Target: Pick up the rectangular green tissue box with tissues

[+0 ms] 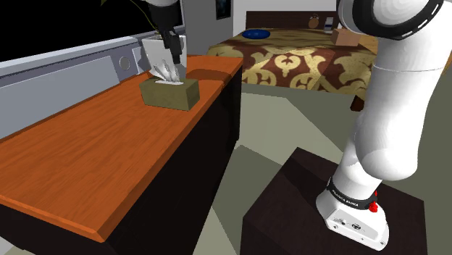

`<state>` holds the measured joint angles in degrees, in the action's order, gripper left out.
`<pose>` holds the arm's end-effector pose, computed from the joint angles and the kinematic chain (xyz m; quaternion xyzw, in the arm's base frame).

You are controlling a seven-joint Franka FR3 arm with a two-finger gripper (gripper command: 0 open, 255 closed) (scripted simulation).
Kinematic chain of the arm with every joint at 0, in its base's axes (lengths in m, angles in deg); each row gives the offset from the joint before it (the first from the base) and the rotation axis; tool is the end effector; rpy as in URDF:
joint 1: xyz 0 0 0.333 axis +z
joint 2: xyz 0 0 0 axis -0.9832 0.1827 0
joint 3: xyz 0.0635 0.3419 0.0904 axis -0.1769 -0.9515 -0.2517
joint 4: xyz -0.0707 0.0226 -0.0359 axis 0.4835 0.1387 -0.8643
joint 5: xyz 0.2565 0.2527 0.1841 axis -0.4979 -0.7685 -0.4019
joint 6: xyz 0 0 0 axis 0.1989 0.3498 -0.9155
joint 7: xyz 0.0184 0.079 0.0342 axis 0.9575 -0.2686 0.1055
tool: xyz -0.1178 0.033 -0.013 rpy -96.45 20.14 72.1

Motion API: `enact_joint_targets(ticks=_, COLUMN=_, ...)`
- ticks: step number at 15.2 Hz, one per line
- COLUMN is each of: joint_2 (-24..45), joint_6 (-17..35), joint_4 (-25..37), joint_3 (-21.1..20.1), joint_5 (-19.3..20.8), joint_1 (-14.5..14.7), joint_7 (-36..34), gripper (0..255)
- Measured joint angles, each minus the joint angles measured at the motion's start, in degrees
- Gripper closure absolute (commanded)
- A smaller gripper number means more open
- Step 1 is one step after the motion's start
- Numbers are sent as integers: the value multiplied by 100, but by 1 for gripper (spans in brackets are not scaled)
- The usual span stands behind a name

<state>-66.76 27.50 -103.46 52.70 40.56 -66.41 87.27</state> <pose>0.6030 0.2123 0.6657 0.8112 0.5557 0.0589 0.1723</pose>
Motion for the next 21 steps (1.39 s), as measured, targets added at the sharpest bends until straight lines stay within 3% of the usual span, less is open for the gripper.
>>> enact_joint_targets(ticks=4, joint_2=618, joint_6=-91, joint_4=745, joint_3=-200, joint_5=333, joint_1=282, joint_7=603, gripper=0)
enact_joint_targets(ticks=6, joint_2=708, joint_6=-62, joint_4=795, joint_3=-253, joint_5=411, joint_1=367, joint_7=681, gripper=0)
enact_joint_targets(ticks=13, joint_2=594, joint_6=470, joint_4=124, joint_3=-257, joint_5=435, joint_1=327, joint_7=549, gripper=0)
enact_joint_targets(ticks=14, joint_2=593, joint_6=489, joint_4=106, joint_3=-256, joint_5=436, joint_1=324, joint_7=545, gripper=255)
enact_joint_targets(ticks=21, joint_2=605, joint_6=512, joint_4=153, joint_3=-250, joint_5=445, joint_1=317, joint_7=555, gripper=255)
